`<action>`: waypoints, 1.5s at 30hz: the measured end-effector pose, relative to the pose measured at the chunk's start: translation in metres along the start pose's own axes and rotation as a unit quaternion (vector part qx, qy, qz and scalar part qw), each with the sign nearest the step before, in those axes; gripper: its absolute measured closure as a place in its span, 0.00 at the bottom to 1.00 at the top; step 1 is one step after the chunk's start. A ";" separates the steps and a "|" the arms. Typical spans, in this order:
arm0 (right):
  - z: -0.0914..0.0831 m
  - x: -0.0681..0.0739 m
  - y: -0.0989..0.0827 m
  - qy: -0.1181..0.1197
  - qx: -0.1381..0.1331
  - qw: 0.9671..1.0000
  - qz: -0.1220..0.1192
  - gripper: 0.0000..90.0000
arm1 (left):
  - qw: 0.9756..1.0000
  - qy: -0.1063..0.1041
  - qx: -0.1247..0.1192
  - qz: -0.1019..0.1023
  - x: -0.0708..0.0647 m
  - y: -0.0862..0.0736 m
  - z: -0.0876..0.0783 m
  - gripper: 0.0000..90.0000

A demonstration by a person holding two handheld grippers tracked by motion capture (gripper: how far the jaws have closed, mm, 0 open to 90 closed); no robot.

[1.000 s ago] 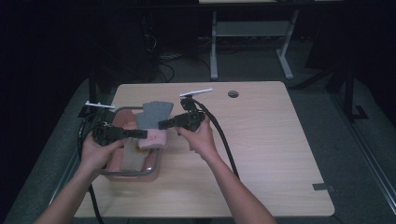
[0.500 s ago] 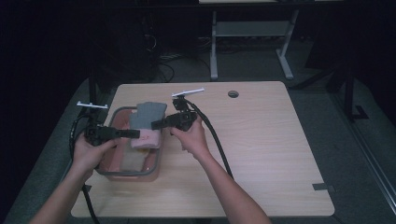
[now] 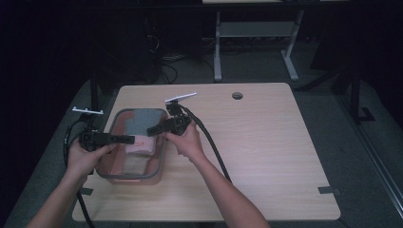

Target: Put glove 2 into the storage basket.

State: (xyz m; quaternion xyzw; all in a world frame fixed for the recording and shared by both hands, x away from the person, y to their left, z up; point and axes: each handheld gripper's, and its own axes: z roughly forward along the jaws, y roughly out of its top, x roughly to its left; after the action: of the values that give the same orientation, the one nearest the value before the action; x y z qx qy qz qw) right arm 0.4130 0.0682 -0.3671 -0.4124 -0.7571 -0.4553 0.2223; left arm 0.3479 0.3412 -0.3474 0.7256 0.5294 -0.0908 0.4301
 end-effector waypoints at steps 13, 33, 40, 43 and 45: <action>0.016 -0.003 0.000 -0.009 0.021 1.000 -0.001 0.79 | 1.000 0.009 0.009 -0.013 0.011 -0.006 0.000 0.78; 0.000 -0.002 0.000 -0.041 0.021 0.999 -0.017 0.79 | 0.994 0.086 0.059 -0.033 0.038 -0.018 0.014 0.75; -0.007 -0.004 -0.001 -0.047 0.019 0.999 -0.018 0.78 | 0.992 0.099 0.064 -0.035 0.041 -0.019 0.015 0.69; -0.010 -0.006 -0.001 -0.050 0.018 0.998 -0.016 0.77 | 0.992 0.104 0.064 -0.030 0.042 -0.018 0.013 0.63; -0.012 -0.007 -0.002 -0.051 0.016 0.998 -0.015 0.76 | 0.992 0.103 0.059 -0.031 0.040 -0.017 0.012 0.61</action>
State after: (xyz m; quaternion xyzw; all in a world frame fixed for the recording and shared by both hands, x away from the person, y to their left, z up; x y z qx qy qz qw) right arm 0.4146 0.0546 -0.3669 -0.4198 -0.7809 -0.4247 0.1832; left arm 0.3544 0.3616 -0.3876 0.7387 0.5865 -0.0598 0.3269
